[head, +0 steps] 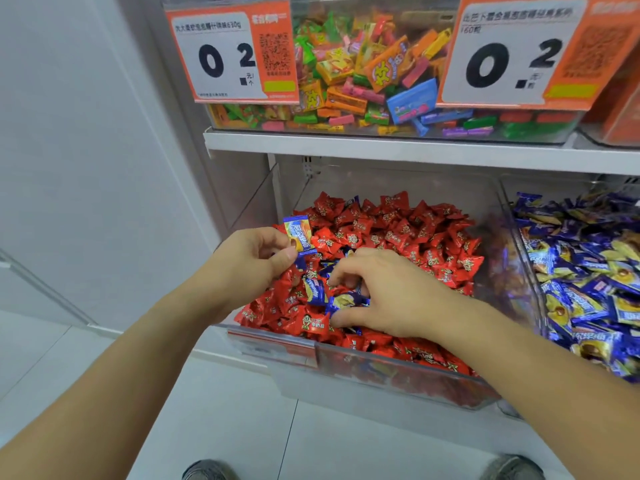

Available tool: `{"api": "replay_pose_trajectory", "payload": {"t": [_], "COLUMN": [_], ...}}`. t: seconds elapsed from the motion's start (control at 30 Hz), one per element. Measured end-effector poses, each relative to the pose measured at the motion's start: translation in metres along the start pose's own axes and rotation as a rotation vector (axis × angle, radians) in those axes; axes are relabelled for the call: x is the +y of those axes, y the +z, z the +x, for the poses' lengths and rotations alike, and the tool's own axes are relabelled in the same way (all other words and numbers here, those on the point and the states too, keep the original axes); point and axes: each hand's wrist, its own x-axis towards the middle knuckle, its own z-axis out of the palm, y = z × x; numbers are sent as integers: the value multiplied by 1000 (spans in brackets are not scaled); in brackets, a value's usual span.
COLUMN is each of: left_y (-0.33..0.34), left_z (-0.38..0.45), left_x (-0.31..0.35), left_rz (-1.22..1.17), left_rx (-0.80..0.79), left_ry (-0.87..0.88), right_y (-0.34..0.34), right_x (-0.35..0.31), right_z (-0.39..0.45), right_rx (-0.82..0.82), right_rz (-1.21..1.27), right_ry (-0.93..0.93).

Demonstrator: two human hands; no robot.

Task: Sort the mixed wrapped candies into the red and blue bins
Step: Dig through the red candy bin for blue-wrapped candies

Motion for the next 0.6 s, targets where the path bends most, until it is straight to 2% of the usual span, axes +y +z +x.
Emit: {"api": "replay_pose_trajectory", "payload": {"t": [0.17,0.27,0.33,0.47,0.53,0.6], "left_y": [0,1,2,4,7,10], "left_z": [2,3,1,-2,-4,-6], "left_x": [-2,-1,2,10,14,15], "left_rz": [-36,-101,-50,121,163,198], "left_rx": [-7,0,11,-42,-95,-125], "left_ry": [-44,-44,-28,39,83,119], "right_y": [-7,-10,-14,-21,-24,-24], "right_x": [8,12,18,24,23,19], "right_z": [3,0,-1,-3,-5,-5], "right_rx": [-33,9,46,153,186,140], "right_rz": [-1,43,114,358,585,856], "right_ry": [13,22,57,146,198,310]}}
